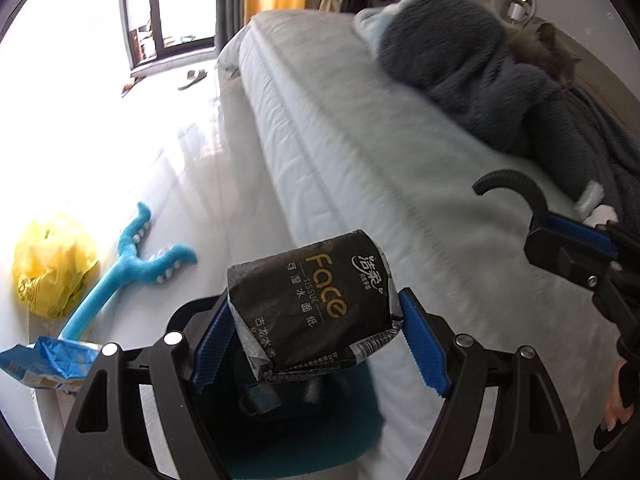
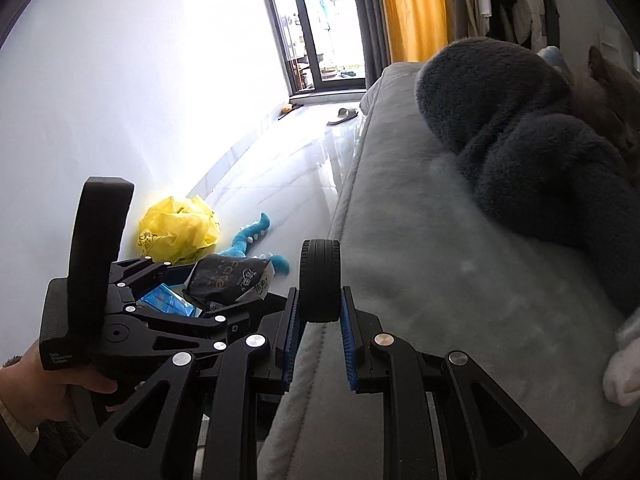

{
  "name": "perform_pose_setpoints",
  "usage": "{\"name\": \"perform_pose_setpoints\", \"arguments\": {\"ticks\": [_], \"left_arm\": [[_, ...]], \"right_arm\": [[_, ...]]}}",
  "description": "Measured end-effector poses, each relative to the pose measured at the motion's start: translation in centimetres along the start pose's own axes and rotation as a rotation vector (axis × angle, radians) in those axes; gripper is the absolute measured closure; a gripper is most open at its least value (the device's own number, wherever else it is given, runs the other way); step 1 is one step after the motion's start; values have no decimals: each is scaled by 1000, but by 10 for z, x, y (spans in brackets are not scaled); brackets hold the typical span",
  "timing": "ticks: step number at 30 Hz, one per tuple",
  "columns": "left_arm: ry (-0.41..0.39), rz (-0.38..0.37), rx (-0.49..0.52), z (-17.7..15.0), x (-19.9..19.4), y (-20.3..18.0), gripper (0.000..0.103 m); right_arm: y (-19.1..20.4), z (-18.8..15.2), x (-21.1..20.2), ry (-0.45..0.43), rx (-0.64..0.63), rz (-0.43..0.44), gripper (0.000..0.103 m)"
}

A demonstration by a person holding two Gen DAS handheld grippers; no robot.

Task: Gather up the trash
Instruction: 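Open the left tool to drop the Face pack into the bin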

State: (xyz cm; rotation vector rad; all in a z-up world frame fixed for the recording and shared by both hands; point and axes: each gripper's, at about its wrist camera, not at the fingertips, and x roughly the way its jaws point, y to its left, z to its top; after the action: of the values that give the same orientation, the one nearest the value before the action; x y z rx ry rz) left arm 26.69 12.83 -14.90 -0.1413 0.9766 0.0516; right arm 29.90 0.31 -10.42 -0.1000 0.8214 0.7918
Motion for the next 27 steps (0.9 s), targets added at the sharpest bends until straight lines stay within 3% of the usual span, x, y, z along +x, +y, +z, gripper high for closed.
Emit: {"name": "perform_pose_setpoints", "arguments": {"ticks": [10,27], "left_arm": [[91,38,-34,-19,9,46,22],[255,-4,-39,-56,24,91,21]], "right_arm": [[35,5,33,58,-31,29,83],[85,11,88,134,-64,66,83]]}}
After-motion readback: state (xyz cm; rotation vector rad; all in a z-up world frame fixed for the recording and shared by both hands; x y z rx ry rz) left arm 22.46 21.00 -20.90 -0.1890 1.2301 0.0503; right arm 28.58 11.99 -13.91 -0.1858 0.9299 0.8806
